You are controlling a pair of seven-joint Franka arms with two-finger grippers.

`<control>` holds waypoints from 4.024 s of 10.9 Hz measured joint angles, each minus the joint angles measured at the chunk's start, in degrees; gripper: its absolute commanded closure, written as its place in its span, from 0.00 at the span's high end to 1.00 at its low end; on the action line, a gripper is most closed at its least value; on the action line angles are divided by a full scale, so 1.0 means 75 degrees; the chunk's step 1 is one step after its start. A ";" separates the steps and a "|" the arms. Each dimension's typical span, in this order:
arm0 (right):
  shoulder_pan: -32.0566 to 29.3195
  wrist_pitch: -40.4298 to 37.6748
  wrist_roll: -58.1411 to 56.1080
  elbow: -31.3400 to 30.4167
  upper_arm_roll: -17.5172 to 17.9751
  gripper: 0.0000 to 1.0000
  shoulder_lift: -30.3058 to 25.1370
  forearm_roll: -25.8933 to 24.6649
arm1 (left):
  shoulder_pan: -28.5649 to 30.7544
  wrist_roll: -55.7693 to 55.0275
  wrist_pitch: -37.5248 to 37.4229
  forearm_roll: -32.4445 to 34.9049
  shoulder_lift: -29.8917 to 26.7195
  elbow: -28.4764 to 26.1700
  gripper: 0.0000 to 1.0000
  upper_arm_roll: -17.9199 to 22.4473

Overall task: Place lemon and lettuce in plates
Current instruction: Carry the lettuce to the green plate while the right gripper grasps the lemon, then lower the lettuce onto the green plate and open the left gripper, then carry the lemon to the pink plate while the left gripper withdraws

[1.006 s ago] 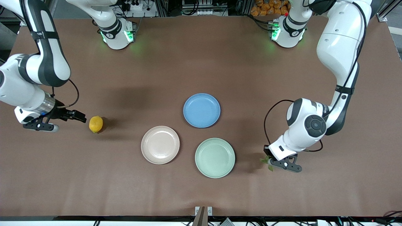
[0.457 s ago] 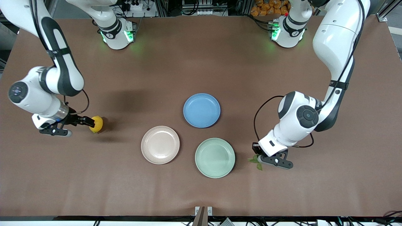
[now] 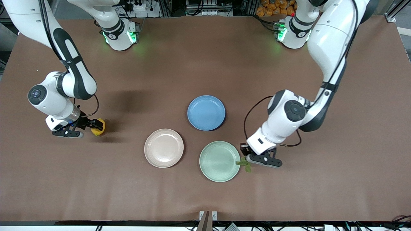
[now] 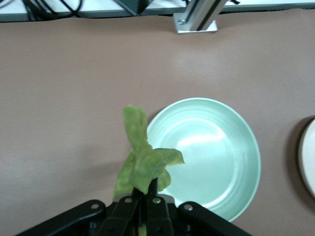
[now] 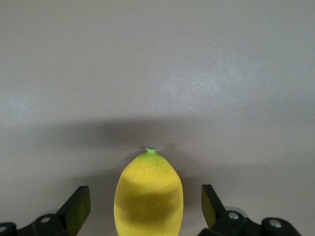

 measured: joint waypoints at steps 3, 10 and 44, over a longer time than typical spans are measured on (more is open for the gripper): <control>0.0008 0.0073 -0.0013 -0.0006 0.0002 1.00 0.0160 0.0000 | -0.0296 -0.0438 0.0718 0.0000 0.0321 -0.0032 0.00 0.0001; 0.0038 0.0600 -0.0022 -0.0084 0.0006 1.00 0.0694 0.0000 | -0.0672 -0.0666 0.1672 0.0000 0.0995 -0.0047 1.00 0.0000; 0.3321 -0.2412 0.4357 0.4573 0.0067 0.46 0.2340 0.0035 | 0.1418 0.0384 -0.4235 0.0013 -0.2469 -0.0089 1.00 0.0031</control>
